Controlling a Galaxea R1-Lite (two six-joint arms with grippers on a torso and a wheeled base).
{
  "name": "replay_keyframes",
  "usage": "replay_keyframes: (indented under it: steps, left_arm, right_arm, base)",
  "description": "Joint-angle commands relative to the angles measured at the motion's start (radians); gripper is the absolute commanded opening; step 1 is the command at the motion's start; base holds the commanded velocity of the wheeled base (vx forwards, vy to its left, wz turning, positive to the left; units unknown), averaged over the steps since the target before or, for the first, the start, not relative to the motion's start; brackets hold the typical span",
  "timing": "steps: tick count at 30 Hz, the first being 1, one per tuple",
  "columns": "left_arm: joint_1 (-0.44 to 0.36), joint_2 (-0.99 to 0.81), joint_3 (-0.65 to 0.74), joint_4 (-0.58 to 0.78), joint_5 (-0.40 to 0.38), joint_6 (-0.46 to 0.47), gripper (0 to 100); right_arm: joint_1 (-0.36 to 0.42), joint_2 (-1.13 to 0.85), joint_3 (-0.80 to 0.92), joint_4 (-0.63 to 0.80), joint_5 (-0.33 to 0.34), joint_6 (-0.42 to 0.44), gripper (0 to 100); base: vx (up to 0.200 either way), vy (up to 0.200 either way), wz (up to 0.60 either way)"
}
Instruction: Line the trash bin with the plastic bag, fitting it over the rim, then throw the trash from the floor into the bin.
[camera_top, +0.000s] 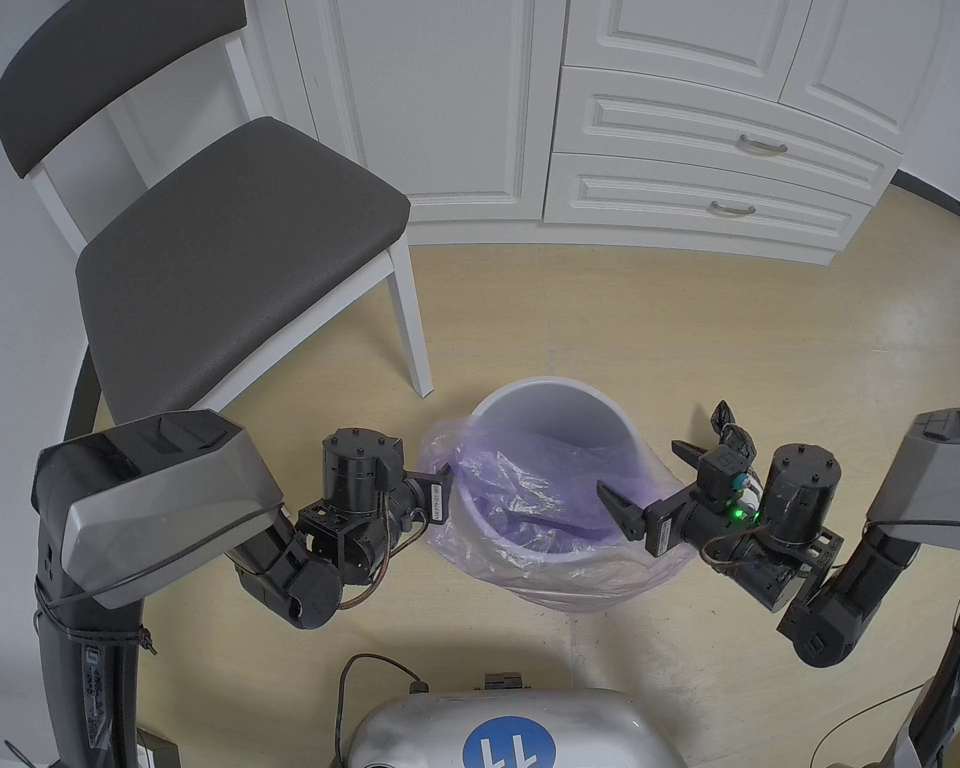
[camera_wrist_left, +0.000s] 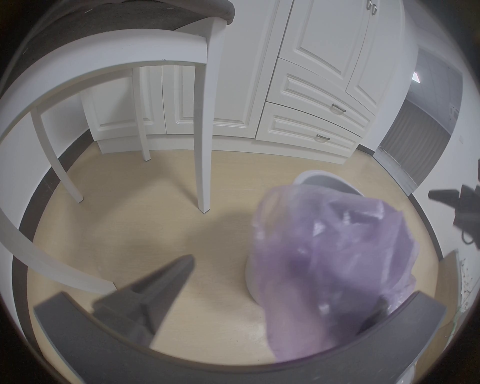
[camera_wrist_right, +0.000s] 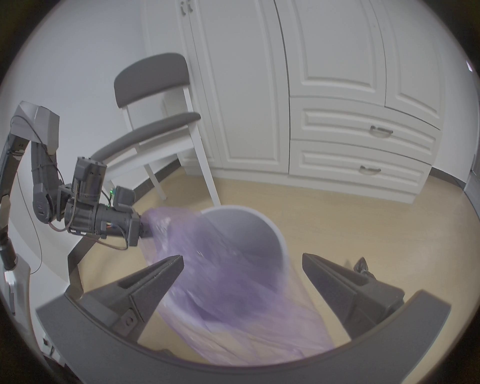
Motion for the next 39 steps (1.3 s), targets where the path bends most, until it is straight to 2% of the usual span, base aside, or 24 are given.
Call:
replay_keyframes:
  steps: [1,5,8,16,22,32,33,39]
  left_arm:
    - [0.005,-0.004,-0.002,-0.005,-0.001,0.000,100]
    - [0.015,-0.007,-0.002,-0.005,-0.002,0.000,100]
    - [0.016,-0.005,-0.002,-0.003,-0.002,0.000,100]
    - [0.016,0.003,0.000,-0.001,-0.002,0.000,100]
    - [0.018,-0.004,0.006,0.000,-0.002,0.001,100]
    - [0.019,-0.008,0.009,-0.003,-0.002,0.001,100]
    - [0.019,-0.008,0.011,-0.003,-0.002,0.001,100]
    - [0.019,-0.008,0.011,-0.003,-0.001,0.001,100]
  right_arm:
    - [0.031,0.155,0.011,-0.064,-0.005,-0.040,100]
    - [0.046,0.195,0.016,-0.064,-0.005,-0.082,100]
    - [0.068,0.209,0.016,-0.064,-0.007,-0.083,100]
    - [0.060,0.209,-0.006,-0.064,-0.021,-0.083,100]
    - [0.057,0.261,-0.095,-0.064,-0.094,-0.071,100]
    - [0.057,0.351,-0.168,-0.064,-0.119,-0.062,100]
    - [0.057,0.354,-0.176,-0.064,-0.123,-0.054,0]
    - [0.056,0.313,-0.204,-0.064,-0.126,0.020,0]
  base:
    - [0.000,0.000,0.00]
    - [0.000,0.000,0.00]
    - [0.000,0.000,0.00]
    - [0.000,0.000,0.00]
    - [0.000,0.000,0.00]
    - [0.000,0.000,0.00]
    - [0.000,0.000,0.00]
    - [0.000,0.000,0.00]
